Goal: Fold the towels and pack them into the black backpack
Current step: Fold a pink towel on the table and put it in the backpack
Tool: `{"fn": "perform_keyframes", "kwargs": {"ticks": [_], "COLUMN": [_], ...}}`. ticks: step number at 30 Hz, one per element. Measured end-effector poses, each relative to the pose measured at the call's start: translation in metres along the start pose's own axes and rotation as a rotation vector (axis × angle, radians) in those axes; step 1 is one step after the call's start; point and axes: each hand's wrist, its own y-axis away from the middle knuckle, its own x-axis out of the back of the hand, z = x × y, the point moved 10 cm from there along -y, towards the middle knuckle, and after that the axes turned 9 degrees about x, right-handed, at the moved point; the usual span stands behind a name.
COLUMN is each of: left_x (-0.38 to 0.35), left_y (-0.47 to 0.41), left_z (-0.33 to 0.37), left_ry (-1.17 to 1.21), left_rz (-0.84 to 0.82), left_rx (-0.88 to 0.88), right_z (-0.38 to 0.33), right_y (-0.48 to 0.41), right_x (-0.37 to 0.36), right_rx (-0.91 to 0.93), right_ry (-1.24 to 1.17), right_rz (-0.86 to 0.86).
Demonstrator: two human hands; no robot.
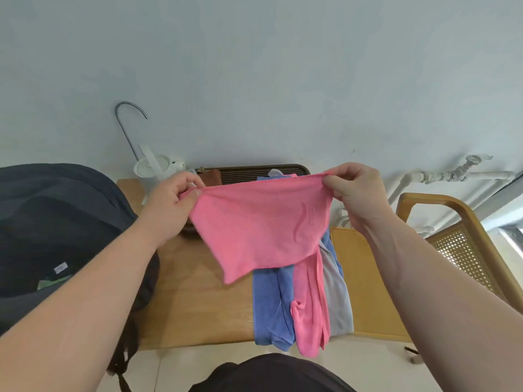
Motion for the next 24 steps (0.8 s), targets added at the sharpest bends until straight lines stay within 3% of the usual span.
{"fn": "perform_keyframes", "kwargs": {"ticks": [9,13,17,19,21,24], "left_x": [0.039,0.054,0.072,0.067,0.055,0.045], "left_y": [0.001,0.007,0.007,0.008,0.014,0.03], "left_z": [0.015,0.005,-0.019,-0.029,-0.035,-0.051], "left_ry": [-0.39,-0.319,0.021,0.198,0.268,0.056], "left_rz": [-0.062,0.039,0.113,0.003,-0.228,-0.542], "left_rx": [-0.011,0.031,0.124,0.187,0.295,0.451], "right_z": [0.015,0.024,0.03,0.029,0.027,0.031], "right_y": [0.003,0.009,0.013,0.02,0.03,0.046], "right_x": [-0.032,-0.043,-0.052,-0.06,-0.067,-0.076], "right_rx": [-0.187,-0.254,-0.333,-0.373,-0.42,-0.49], "right_ry": [-0.156,-0.193,-0.16,-0.094,-0.048,-0.016], "right_rz": [-0.04,-0.098,-0.247,-0.396,-0.572,-0.826]}}
